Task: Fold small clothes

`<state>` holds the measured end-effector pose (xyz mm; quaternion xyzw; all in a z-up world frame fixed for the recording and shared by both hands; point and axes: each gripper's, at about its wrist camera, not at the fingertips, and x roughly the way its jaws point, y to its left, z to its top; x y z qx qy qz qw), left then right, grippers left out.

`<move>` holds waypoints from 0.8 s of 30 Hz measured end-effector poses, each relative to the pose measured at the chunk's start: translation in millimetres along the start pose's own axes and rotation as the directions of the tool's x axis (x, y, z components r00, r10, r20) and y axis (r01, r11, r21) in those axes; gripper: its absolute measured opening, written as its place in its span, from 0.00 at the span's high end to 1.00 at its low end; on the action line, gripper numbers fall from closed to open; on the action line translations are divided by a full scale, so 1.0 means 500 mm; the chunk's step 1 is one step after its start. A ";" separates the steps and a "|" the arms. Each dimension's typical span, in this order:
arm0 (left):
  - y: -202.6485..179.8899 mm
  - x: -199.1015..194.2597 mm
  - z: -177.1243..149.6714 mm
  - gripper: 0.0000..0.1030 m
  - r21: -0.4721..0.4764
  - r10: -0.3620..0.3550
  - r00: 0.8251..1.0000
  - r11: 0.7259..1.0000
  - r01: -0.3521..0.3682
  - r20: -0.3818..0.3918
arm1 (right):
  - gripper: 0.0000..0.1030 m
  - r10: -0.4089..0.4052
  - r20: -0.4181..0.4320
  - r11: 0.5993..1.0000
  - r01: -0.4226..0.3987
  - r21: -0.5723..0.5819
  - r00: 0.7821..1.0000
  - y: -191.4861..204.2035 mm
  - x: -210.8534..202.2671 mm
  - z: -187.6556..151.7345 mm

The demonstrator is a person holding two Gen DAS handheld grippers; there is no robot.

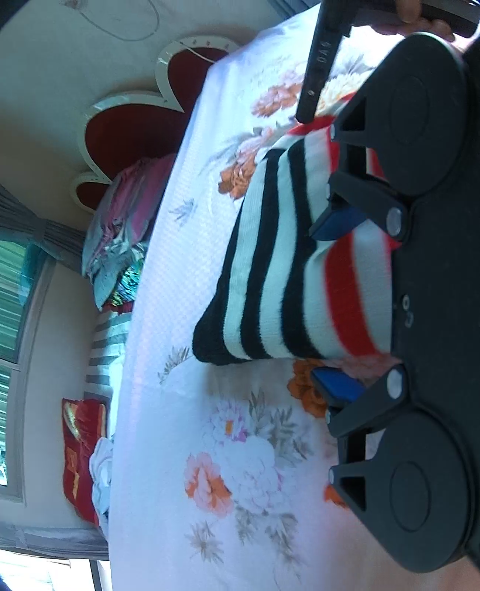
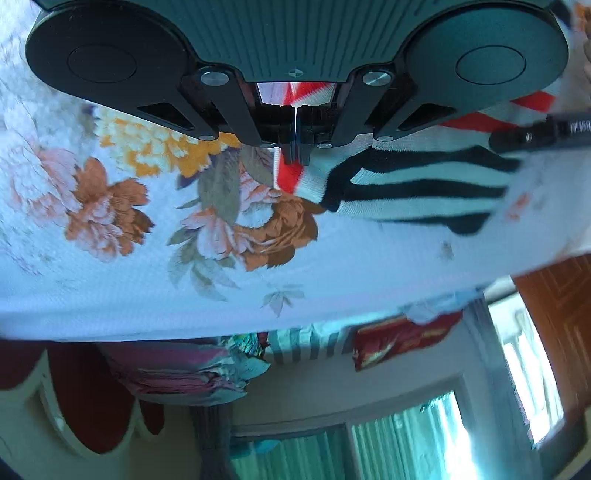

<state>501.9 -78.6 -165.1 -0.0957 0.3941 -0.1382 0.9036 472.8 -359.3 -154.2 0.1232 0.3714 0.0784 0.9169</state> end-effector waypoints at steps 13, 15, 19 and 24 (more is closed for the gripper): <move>0.008 -0.062 -0.074 0.28 -0.068 -0.011 1.000 0.998 0.011 -0.007 | 1.00 0.102 -0.018 0.995 -0.102 -0.009 0.995 0.040 -0.105 -0.069; 0.007 -0.058 -0.079 0.28 -0.070 -0.010 1.000 0.998 0.009 -0.010 | 1.00 0.103 -0.016 0.995 -0.102 0.021 0.995 0.031 -0.116 -0.078; 0.003 -0.058 -0.087 0.28 -0.071 -0.005 1.000 0.997 0.005 -0.006 | 0.88 0.133 -0.048 0.990 -0.129 0.064 0.990 0.022 -0.129 -0.100; -0.004 -0.059 -0.089 0.28 -0.044 0.006 1.000 0.999 -0.006 -0.004 | 0.66 0.135 -0.065 0.988 -0.129 0.085 0.989 0.016 -0.133 -0.122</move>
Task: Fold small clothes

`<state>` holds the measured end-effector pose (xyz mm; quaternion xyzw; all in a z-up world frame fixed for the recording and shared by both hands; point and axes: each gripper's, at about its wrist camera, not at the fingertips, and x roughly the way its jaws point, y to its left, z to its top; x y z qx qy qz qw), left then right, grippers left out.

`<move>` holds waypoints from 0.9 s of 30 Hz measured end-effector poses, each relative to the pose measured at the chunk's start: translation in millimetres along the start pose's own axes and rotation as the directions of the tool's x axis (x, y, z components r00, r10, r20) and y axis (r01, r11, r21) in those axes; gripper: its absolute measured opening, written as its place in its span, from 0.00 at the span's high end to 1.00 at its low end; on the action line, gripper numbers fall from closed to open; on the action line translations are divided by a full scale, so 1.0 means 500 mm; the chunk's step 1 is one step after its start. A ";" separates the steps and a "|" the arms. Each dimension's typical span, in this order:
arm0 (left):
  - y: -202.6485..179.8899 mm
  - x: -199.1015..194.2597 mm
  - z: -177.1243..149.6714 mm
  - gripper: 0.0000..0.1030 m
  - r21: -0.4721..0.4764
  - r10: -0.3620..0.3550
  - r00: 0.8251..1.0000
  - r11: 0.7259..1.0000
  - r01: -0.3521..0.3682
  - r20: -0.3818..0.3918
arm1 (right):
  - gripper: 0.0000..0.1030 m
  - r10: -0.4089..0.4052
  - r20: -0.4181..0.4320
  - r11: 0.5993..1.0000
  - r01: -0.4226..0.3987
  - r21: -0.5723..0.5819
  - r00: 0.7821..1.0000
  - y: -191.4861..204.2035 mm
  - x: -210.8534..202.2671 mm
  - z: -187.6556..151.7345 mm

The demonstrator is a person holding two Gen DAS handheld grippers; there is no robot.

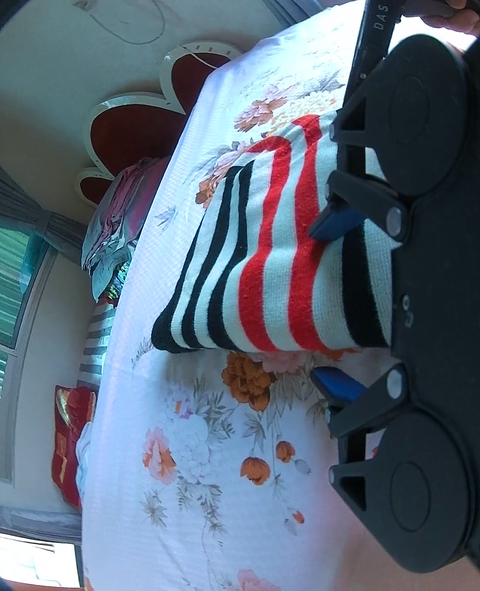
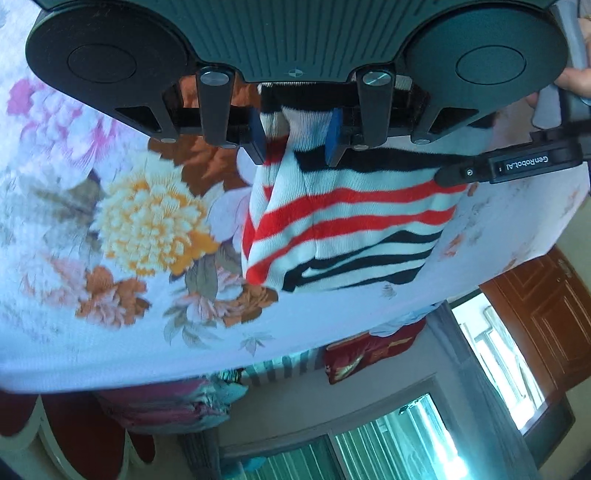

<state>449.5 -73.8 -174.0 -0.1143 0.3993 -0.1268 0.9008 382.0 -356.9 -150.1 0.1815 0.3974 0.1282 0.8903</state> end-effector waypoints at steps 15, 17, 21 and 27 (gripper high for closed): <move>-0.016 0.003 -0.001 0.28 0.036 0.011 1.000 0.999 -0.011 0.000 | 0.92 -0.065 0.046 0.993 0.069 -0.091 0.997 0.019 -0.004 -0.010; -0.024 0.006 -0.003 0.28 0.047 0.016 1.000 0.999 -0.016 -0.001 | 0.92 -0.087 0.027 0.992 0.089 -0.092 0.996 0.006 0.020 -0.027; -0.025 0.001 0.000 0.27 0.057 0.035 0.999 0.998 -0.035 0.001 | 0.91 -0.058 0.026 0.996 0.059 -0.072 0.998 0.004 0.006 -0.012; -0.024 -0.050 -0.008 0.27 0.070 0.032 0.999 0.997 -0.032 0.013 | 0.91 -0.012 0.033 0.998 0.014 -0.066 0.999 0.011 -0.056 -0.014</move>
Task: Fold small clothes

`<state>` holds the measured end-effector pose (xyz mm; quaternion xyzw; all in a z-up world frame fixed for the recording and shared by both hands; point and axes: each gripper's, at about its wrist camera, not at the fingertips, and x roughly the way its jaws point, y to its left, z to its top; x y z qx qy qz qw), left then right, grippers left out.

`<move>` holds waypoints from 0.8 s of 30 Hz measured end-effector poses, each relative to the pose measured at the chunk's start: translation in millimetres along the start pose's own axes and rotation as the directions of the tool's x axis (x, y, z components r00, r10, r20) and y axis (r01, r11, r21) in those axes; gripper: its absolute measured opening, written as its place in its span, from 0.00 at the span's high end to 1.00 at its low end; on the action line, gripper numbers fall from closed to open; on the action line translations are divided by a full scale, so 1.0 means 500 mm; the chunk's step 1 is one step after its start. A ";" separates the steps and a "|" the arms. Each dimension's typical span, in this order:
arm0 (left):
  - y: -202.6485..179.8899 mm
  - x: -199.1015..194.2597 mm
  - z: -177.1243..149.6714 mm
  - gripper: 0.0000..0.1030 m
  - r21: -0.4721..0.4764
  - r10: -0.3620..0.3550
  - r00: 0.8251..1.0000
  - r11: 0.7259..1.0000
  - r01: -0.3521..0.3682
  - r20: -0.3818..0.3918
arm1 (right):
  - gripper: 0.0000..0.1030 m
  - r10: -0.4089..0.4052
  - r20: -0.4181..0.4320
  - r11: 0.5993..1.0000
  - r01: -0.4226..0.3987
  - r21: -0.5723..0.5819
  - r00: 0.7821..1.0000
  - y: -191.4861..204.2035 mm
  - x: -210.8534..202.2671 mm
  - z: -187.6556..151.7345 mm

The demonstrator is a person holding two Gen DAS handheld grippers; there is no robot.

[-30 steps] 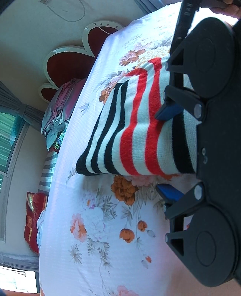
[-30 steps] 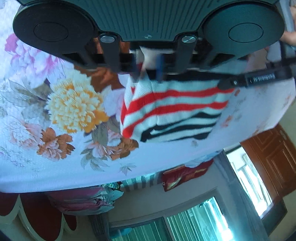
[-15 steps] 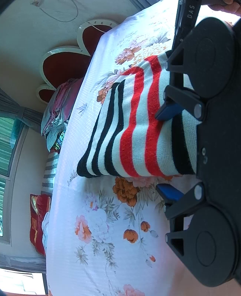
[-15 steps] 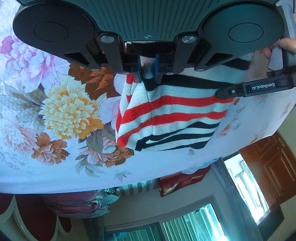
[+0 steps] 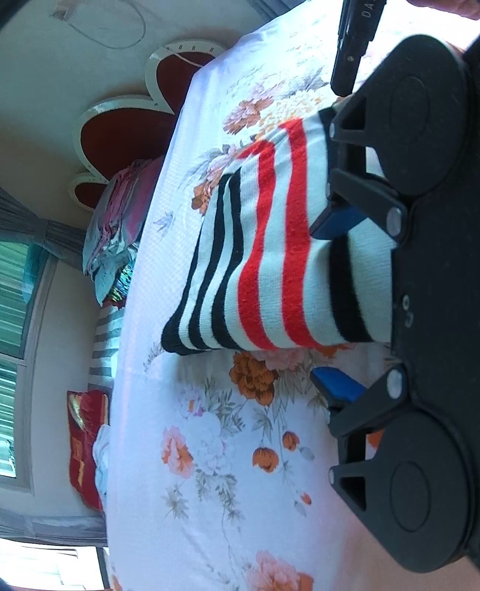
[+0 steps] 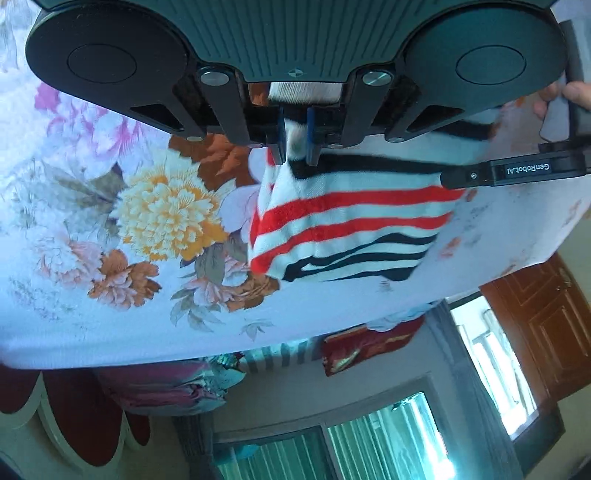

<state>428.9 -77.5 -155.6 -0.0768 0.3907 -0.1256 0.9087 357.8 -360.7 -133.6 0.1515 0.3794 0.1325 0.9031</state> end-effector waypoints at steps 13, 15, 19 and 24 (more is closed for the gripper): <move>0.018 -0.030 -0.081 0.23 0.000 -0.017 0.998 1.000 0.017 -0.061 | 0.91 -0.104 -0.077 0.994 0.105 0.019 0.992 -0.026 -0.007 -0.095; 0.013 -0.033 -0.078 0.22 0.011 -0.005 0.998 1.000 0.006 -0.057 | 0.91 -0.100 -0.122 0.993 0.107 0.050 0.987 -0.046 0.004 -0.097; 0.009 -0.040 -0.065 0.19 0.010 0.008 0.997 1.000 -0.007 -0.073 | 0.91 -0.103 -0.072 0.991 0.108 0.077 0.992 -0.061 -0.024 -0.087; 0.001 -0.045 -0.041 0.18 0.006 0.024 0.998 1.000 -0.024 -0.061 | 0.64 -0.045 -0.030 0.993 0.048 0.107 0.999 -0.061 -0.035 -0.037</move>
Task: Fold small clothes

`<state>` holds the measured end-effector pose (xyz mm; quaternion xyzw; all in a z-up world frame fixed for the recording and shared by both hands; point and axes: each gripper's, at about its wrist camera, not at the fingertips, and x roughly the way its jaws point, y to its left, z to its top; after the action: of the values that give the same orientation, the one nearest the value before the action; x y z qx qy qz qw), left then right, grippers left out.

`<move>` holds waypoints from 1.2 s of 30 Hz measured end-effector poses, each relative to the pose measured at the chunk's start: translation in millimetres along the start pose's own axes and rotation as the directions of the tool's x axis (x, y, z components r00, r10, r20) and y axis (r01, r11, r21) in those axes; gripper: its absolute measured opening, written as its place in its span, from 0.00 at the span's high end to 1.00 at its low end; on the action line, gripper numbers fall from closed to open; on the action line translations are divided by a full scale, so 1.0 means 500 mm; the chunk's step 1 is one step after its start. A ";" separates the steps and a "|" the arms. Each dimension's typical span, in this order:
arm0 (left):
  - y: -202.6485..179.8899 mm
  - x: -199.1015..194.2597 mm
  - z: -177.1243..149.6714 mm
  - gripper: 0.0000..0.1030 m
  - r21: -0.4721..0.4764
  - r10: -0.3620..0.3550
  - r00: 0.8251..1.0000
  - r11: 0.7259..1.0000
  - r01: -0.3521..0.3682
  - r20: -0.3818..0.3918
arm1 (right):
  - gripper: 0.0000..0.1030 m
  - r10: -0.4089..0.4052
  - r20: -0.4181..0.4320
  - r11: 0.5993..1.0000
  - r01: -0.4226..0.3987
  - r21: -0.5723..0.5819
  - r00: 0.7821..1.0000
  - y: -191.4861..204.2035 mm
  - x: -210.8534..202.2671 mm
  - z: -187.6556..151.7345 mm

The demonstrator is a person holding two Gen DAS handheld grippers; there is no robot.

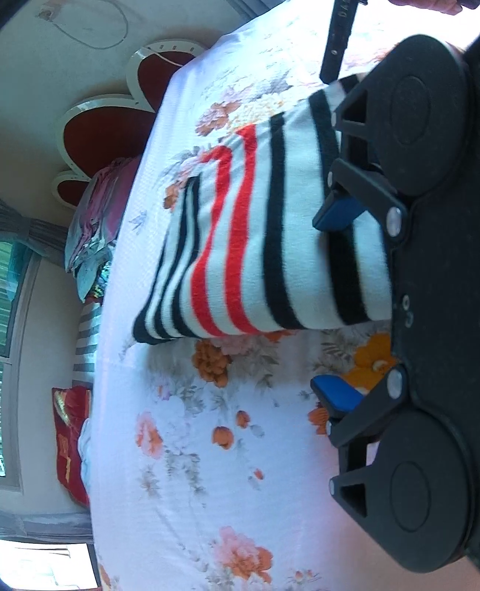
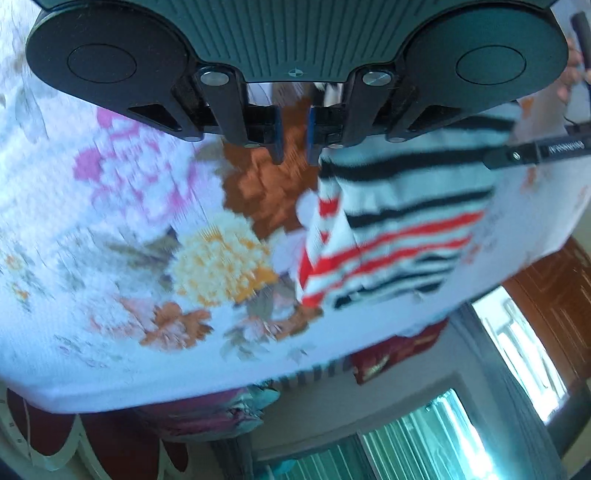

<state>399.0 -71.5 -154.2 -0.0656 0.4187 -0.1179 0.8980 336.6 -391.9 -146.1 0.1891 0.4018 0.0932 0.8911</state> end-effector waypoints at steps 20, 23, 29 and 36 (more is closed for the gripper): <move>0.012 0.119 0.066 0.12 -0.130 -0.144 0.987 0.983 0.134 -0.077 | 0.19 0.203 -0.110 0.976 -0.193 0.097 0.973 -0.011 0.182 0.088; 0.016 0.137 0.066 0.14 -0.163 -0.188 0.979 0.971 0.172 -0.085 | 0.19 0.237 -0.112 0.970 -0.230 0.076 0.965 -0.012 0.204 0.087; -0.012 0.140 0.063 0.22 -0.149 -0.154 0.987 0.978 0.144 -0.056 | 0.48 0.284 -0.123 0.957 -0.273 0.098 0.951 -0.004 0.227 0.091; -0.038 0.114 0.075 0.39 -0.090 -0.100 0.994 0.991 0.097 -0.033 | 0.64 0.308 -0.107 0.946 -0.293 0.136 0.945 -0.007 0.206 0.100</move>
<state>460.4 -104.5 -168.0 -0.1237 0.4363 -0.1446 0.8794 442.0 -375.5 -187.4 0.2943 0.4287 0.2159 0.8264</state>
